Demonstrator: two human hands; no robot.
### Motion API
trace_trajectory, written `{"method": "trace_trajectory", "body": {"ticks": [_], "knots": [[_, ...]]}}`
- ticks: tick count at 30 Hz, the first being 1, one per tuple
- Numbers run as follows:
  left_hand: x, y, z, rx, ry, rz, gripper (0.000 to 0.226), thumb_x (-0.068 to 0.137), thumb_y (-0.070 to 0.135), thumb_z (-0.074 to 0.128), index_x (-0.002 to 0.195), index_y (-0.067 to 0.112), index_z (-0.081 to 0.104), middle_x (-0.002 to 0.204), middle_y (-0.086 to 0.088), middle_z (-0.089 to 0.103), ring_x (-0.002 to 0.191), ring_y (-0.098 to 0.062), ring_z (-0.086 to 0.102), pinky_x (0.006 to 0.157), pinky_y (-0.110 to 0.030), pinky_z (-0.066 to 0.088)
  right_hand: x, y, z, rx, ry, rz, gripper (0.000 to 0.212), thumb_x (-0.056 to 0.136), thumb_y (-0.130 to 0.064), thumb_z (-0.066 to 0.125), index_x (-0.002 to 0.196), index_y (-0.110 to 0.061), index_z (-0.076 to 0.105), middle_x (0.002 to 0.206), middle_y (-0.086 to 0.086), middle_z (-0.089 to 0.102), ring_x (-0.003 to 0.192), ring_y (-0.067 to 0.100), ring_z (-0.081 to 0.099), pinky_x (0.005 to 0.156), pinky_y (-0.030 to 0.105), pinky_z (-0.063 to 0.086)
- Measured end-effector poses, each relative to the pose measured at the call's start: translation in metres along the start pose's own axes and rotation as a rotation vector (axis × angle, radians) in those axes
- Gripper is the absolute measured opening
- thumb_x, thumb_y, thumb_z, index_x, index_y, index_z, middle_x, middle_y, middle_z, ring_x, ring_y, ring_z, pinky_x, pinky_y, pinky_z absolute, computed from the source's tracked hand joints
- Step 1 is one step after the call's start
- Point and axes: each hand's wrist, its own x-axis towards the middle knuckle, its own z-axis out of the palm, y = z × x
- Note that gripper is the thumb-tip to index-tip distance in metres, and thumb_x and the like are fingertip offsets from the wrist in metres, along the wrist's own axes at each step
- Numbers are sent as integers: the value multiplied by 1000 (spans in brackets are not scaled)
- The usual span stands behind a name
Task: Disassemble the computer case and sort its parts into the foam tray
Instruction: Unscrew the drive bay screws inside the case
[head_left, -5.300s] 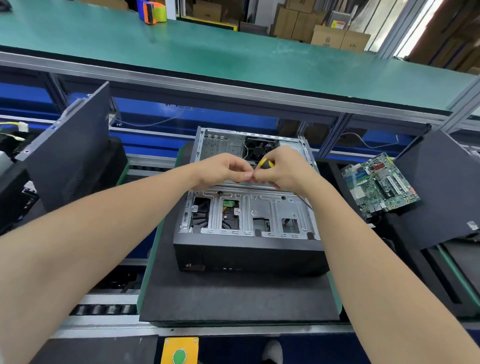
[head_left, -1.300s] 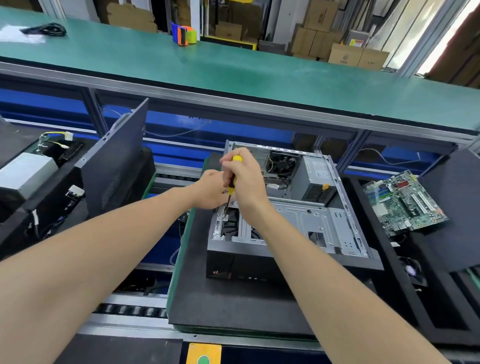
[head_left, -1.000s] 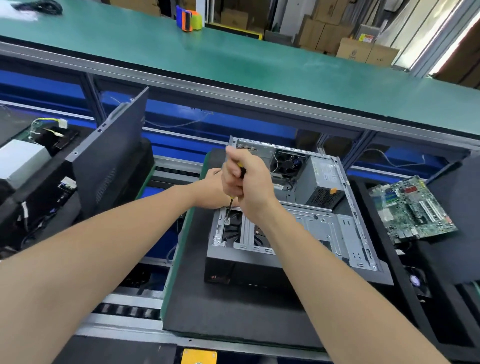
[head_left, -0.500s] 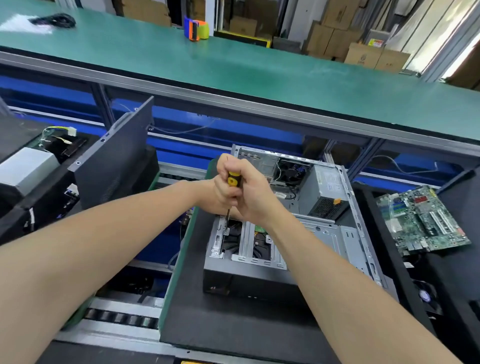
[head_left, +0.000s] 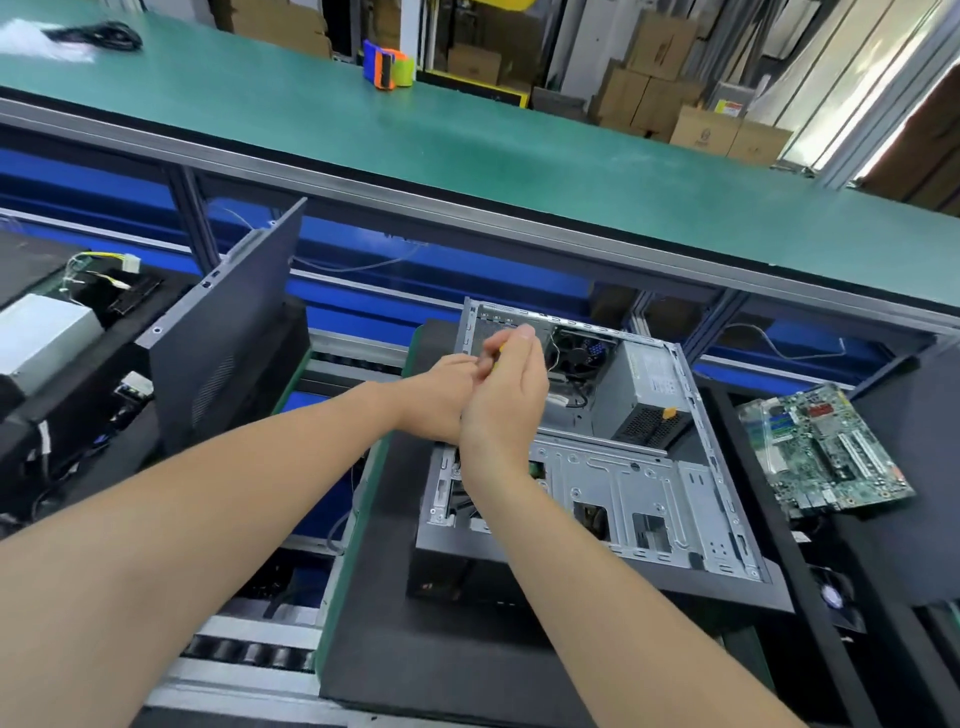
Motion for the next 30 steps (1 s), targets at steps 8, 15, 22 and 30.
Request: {"method": "trace_trajectory", "body": {"ticks": [8,15,22,30], "knots": [[-5,-1,1,-144,-17,-82,20,72,29,67,63,17,54,58,14,51,74,23,50,63,5,34,22,5,-4,143,-389,25,40,88,-31,57,57,-20,34,53,-1,25,49,15,18,48,26,16],[-10,8,-3,-283,-129,-91,14,66,53,55,55,45,53,55,40,47,54,10,48,51,3,33,58,4,-17,211,-1021,225,50,89,-27,60,51,-23,27,45,-5,20,40,11,14,46,24,12],[-6,-25,1,-200,-61,-291,44,87,-5,72,79,30,48,74,24,51,61,21,58,53,1,39,62,-1,-13,218,-1326,279,42,98,-22,48,56,-20,43,46,-3,22,40,13,15,42,24,11],[-4,-10,-2,-27,-157,-157,19,92,12,64,81,-3,67,68,3,52,73,-15,50,60,-5,42,29,6,-12,-77,-577,-100,34,106,-31,54,82,-7,60,65,10,59,58,23,56,59,30,49]]}}
